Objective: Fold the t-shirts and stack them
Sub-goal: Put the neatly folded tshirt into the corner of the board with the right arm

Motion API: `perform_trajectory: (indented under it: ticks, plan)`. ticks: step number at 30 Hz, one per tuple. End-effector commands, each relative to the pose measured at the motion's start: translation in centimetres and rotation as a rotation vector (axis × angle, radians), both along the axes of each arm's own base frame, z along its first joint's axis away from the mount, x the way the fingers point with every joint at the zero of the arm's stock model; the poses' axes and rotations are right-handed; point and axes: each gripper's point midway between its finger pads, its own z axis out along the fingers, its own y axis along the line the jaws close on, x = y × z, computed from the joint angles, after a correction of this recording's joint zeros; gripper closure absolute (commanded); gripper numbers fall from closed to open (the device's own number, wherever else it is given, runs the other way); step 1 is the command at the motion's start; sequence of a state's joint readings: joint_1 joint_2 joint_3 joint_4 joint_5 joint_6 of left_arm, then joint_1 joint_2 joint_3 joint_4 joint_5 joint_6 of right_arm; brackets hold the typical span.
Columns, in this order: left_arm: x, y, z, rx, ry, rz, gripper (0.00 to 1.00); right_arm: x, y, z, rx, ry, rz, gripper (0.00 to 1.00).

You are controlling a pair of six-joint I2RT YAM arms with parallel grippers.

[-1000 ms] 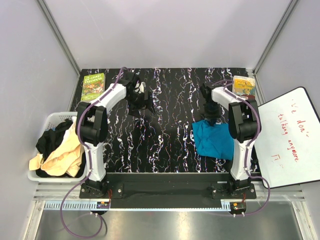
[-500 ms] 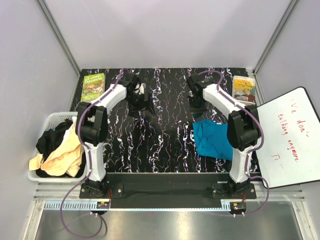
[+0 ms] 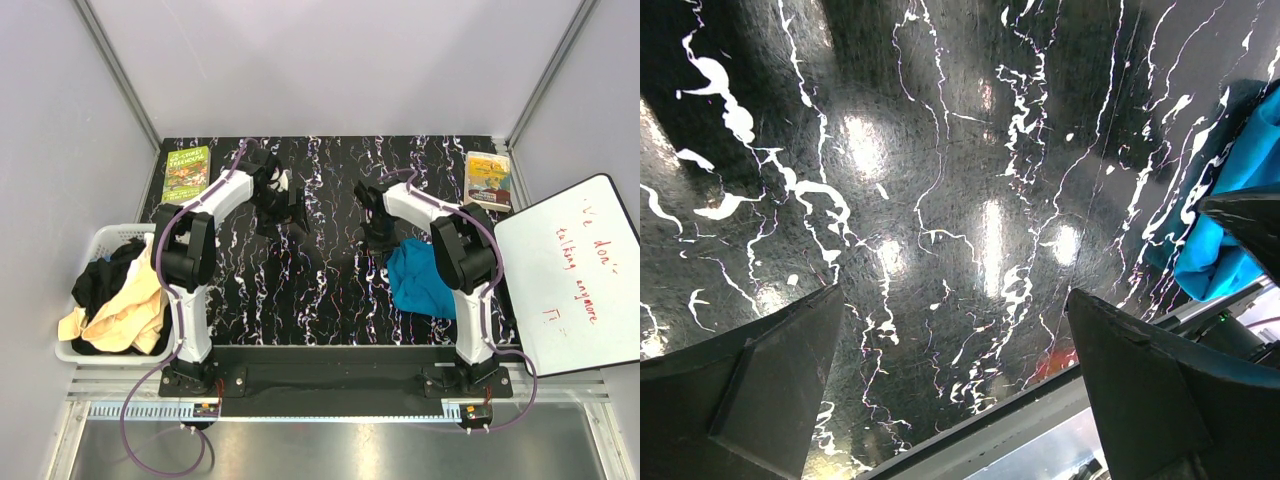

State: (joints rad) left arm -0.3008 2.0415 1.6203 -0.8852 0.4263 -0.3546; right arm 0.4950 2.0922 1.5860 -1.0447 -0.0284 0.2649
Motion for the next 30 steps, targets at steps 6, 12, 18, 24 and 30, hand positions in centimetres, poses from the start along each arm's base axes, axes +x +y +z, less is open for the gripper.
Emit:
perform_trajectory:
  ticks: [6, 12, 18, 24, 30]
  plan:
    - [0.4, 0.2, 1.9, 0.001, -0.085, -0.02, 0.01, -3.5, -2.0, -2.3, -0.083, 0.14, -0.018, 1.0]
    - [0.3, 0.2, 1.9, 0.001, -0.087, -0.024, 0.01, -5.3, -3.9, -2.4, -0.161, 0.166, -0.047, 1.0]
    - [0.2, 0.2, 1.7, 0.003, -0.081, -0.027, 0.01, -7.0, -6.5, -2.6, -0.251, 0.196, -0.078, 1.0]
    - [0.1, 0.2, 1.5, 0.0, -0.079, -0.03, 0.01, -7.3, -8.8, -2.3, -0.285, 0.205, -0.148, 1.0]
    - [0.1, 0.2, 1.5, 0.0, -0.078, -0.031, 0.01, -6.4, -11.9, -1.8, -0.305, 0.19, -0.21, 1.0]
